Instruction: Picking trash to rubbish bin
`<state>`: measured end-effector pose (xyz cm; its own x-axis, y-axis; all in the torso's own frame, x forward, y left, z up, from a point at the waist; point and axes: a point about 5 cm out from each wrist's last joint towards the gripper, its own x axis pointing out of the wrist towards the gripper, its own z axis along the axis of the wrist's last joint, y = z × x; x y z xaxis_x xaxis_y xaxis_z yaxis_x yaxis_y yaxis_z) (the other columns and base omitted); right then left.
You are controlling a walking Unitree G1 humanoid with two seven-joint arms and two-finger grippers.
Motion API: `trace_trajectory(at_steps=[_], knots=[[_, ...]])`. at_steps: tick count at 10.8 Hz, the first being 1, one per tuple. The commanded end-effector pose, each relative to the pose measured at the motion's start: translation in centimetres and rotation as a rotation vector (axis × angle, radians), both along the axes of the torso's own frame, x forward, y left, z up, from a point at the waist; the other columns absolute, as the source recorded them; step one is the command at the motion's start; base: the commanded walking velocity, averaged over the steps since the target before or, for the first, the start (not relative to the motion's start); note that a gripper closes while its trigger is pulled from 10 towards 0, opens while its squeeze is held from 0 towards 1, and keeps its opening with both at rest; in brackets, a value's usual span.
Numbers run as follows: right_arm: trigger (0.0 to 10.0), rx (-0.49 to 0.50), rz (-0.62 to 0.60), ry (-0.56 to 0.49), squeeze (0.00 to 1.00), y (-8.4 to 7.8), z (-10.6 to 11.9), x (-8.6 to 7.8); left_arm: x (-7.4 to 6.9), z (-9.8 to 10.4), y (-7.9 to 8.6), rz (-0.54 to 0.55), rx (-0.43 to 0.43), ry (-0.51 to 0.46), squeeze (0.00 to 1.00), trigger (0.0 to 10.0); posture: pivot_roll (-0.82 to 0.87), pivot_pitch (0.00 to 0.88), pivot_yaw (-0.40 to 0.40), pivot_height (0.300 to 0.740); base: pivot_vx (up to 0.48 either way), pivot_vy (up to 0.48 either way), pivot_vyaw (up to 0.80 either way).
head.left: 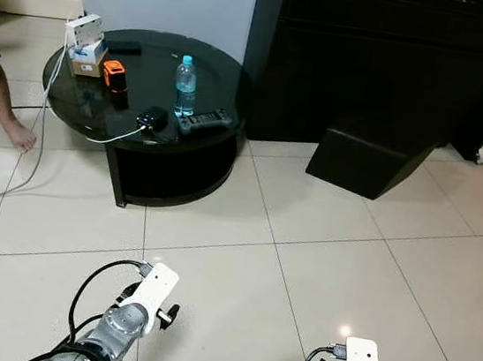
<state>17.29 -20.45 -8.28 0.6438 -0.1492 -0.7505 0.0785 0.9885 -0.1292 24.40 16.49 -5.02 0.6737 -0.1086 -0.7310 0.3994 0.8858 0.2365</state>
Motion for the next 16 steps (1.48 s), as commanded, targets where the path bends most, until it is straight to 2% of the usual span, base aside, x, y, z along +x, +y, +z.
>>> trace_trajectory(at_steps=[1, 4, 16], knots=[[10.0, 0.003, 0.001, -0.002, 0.0, -0.18, 0.03, -0.03, 0.09, 0.02, -0.62, -0.031, 0.001, 0.006, 0.0, 10.0, 0.22, 0.014, -0.097, 0.74, 0.0, 0.0, 0.0], [10.0, 0.009, -0.021, 0.017, 0.0, -0.35, -0.1, -0.23, 0.03, -0.05, -0.87, -0.04, 0.002, 0.013, 0.0, 10.0, 0.22, 0.01, -0.094, 0.74, 0.0, 0.0, 0.0], [10.0, -0.002, -0.022, 0.037, 0.0, -0.22, -0.38, -0.81, -0.09, -0.16, -0.78, -0.091, 0.054, 0.028, 0.0, 10.0, 0.18, 0.01, -0.088, 0.74, 0.0, 0.0, -0.8]])
